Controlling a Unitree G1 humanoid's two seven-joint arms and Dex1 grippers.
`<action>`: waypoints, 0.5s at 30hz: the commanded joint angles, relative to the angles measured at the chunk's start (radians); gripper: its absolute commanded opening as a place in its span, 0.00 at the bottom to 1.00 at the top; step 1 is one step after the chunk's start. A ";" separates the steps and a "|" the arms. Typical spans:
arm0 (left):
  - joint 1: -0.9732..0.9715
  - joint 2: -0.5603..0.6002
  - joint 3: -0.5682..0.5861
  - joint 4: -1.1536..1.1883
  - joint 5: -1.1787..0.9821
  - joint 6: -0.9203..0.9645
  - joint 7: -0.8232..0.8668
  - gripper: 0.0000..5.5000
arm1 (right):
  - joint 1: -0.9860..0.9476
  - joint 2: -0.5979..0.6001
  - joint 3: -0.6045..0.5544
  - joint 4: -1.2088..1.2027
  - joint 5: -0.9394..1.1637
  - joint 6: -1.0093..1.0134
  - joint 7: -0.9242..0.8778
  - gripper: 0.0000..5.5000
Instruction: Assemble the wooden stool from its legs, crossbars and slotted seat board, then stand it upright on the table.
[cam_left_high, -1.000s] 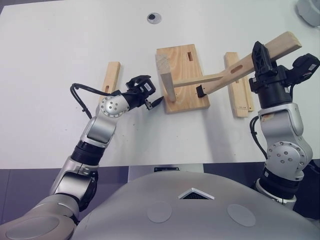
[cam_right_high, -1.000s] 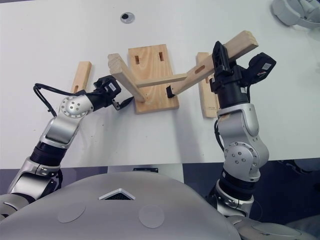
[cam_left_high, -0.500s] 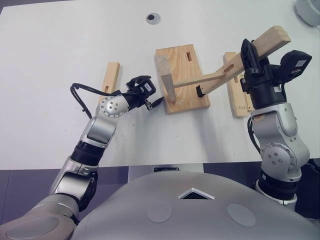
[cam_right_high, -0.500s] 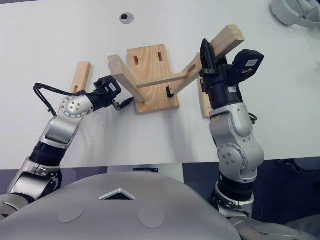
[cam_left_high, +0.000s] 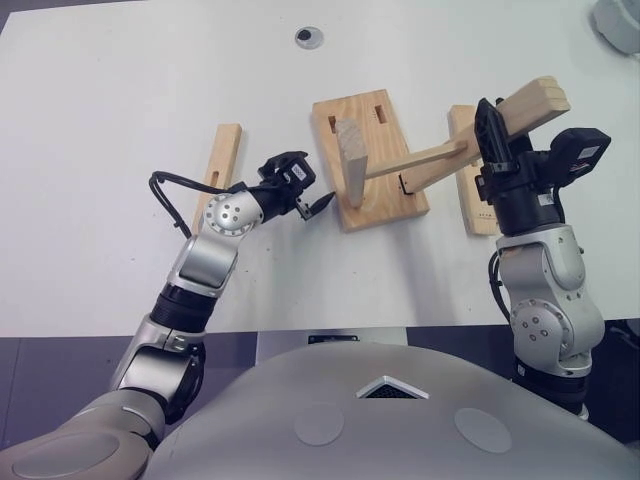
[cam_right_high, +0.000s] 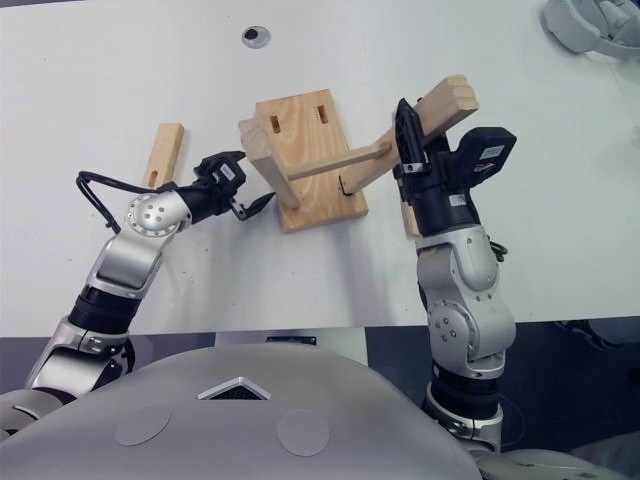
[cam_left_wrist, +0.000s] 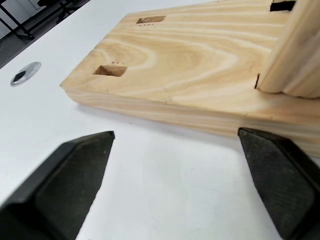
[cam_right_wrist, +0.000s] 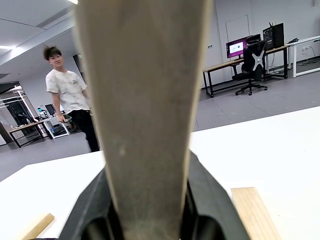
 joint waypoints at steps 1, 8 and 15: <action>0.004 0.017 -0.006 -0.013 0.012 0.006 -0.003 0.83 | 0.014 -0.067 0.077 0.010 -0.117 0.063 0.020 0.19; -0.017 0.005 -0.008 -0.003 0.012 0.008 0.010 0.83 | -0.062 -0.137 0.125 -0.030 -0.176 0.239 -0.031 0.19; -0.024 0.019 0.014 0.009 0.010 -0.002 0.010 0.83 | -0.015 -0.145 0.086 0.028 -0.173 0.233 -0.027 0.20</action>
